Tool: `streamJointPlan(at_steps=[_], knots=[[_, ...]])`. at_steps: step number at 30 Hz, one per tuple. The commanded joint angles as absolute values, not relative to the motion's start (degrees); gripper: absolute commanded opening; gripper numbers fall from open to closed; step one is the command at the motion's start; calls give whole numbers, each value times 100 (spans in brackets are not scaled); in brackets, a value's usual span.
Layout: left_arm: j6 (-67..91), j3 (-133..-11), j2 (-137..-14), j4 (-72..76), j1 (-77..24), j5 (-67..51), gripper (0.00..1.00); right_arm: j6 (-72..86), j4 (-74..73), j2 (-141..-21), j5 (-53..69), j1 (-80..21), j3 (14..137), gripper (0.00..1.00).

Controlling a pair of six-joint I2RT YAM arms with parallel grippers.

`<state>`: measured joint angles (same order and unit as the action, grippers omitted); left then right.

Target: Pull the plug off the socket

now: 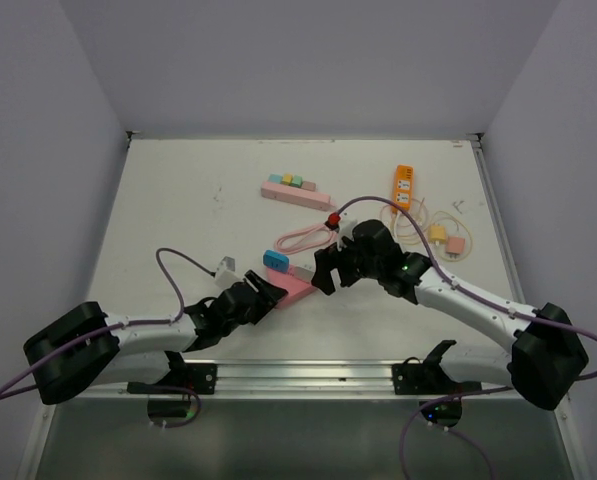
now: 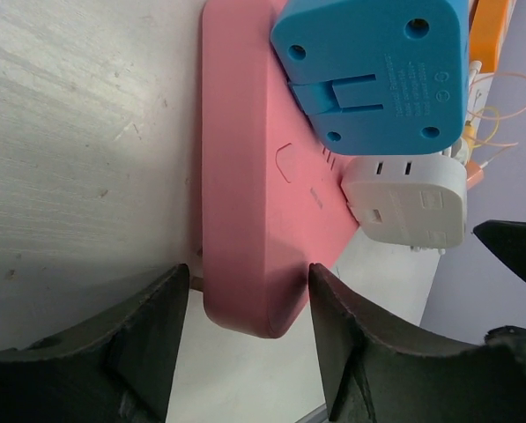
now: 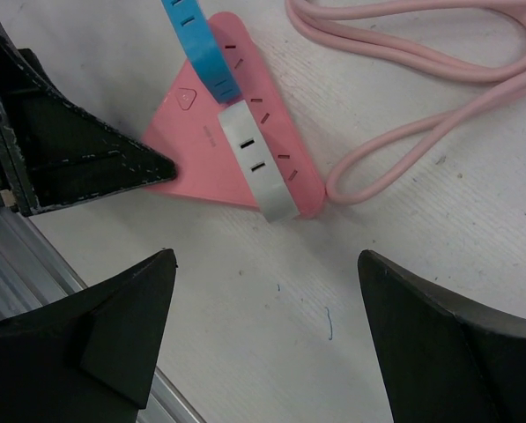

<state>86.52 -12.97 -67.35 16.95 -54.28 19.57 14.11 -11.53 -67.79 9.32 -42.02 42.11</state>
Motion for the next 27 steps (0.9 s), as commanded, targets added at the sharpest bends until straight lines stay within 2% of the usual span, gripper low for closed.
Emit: streamJointPlan(at_steps=[1,3,6,7,12,14,17,18,20,23,27], knots=[[8631,-1433,-6803,2188,-5484,2145,60,1117,-853,-7092,1125,-4245,4570,87],[8622,-1406,-6803,2223,-5493,2136,56,932,-835,-7372,1134,-4245,4710,87],[8622,-1371,-6803,2241,-5493,2109,44,721,-756,-7637,1169,-4254,4877,85],[8622,-1362,-6785,2241,-5493,2109,38,677,-730,-7812,1195,-4254,4913,84],[8648,-1275,-6759,2171,-5484,2030,25,519,-528,-8226,1336,-4368,5133,77],[8684,-1239,-6689,2083,-5476,2048,23,483,-484,-8393,1275,-4403,5159,74],[8552,-1230,-6574,1943,-5397,1995,21,518,-431,-8525,1257,-4482,5177,61],[8500,-1230,-6548,1899,-5362,1969,20,536,-396,-8534,1248,-4500,5142,54],[8385,-1213,-6469,1828,-5221,1864,18,597,-352,-8534,1126,-4605,5046,49],[8297,-1178,-6451,1837,-5063,1662,12,676,-351,-8499,1003,-4719,4984,40],[8113,-1248,-6539,1855,-4940,1433,1,747,-474,-8429,888,-4834,5010,22]])
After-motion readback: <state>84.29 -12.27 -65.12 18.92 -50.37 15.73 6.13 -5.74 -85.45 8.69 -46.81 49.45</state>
